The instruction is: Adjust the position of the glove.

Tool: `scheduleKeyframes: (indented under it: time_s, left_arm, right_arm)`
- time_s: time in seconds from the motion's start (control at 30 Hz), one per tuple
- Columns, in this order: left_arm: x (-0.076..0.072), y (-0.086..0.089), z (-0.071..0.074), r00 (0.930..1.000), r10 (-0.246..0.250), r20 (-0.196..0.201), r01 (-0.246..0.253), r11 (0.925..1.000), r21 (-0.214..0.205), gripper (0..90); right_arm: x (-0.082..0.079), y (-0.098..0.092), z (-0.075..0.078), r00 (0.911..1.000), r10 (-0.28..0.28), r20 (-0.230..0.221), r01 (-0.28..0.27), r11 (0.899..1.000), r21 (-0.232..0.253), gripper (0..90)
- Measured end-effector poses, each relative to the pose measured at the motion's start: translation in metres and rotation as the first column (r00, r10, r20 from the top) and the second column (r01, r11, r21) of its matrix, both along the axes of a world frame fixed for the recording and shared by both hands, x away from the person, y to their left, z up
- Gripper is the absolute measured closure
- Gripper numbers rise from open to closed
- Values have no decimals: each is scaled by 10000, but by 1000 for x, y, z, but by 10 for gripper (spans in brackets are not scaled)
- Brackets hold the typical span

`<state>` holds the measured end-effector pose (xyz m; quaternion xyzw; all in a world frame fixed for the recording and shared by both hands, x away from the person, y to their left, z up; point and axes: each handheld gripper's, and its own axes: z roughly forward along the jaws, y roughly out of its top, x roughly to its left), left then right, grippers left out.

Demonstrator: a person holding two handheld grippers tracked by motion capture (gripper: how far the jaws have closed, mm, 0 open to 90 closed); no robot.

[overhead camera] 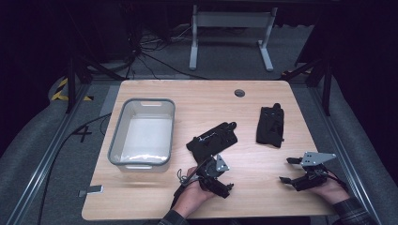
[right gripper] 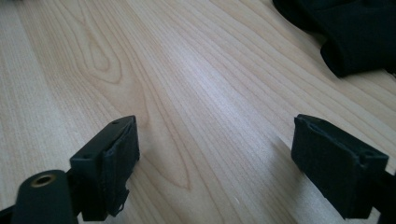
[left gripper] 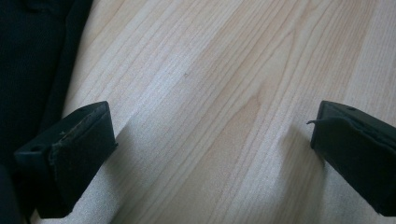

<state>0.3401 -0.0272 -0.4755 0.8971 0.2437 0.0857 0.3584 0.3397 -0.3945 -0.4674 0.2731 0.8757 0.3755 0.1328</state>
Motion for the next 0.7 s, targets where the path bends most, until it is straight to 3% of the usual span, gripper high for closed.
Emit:
scheduleKeyframes:
  time_s: [0.23, 0.3, 0.37, 0.43, 0.57, 0.7]
  left_arm:
    - [0, 0, 0, 10000, -4, -5, 4, 10000, 7, 0]
    - [0, 0, 0, 10000, 25, 1, -25, 10000, 7, 0]
    - [0, 0, 0, 10000, 49, 1, -49, 10000, -2, 0]
    - [-1, -1, 0, 10000, 29, 38, -29, 10000, -9, 0]
    - [-1, -1, 0, 10000, 26, 55, -26, 10000, -11, 0]
    - [-2, -1, 0, 10000, 74, -7, -74, 10000, -26, 0]
  right_arm:
    - [1, -1, 1, 10000, 38, -56, -38, 10000, 17, 179]
    - [3, -2, 6, 9998, -43, -188, 41, 9999, -91, 268]
    - [4, -2, 8, 9998, -50, -195, 50, 10000, -35, 307]
    - [5, -2, 15, 10000, -6, -63, 7, 9999, 158, 406]
    - [9, 3, 20, 9997, 149, -179, -146, 9997, 173, 595]
    - [16, 8, 23, 9994, 254, -227, -248, 9993, 273, 729]
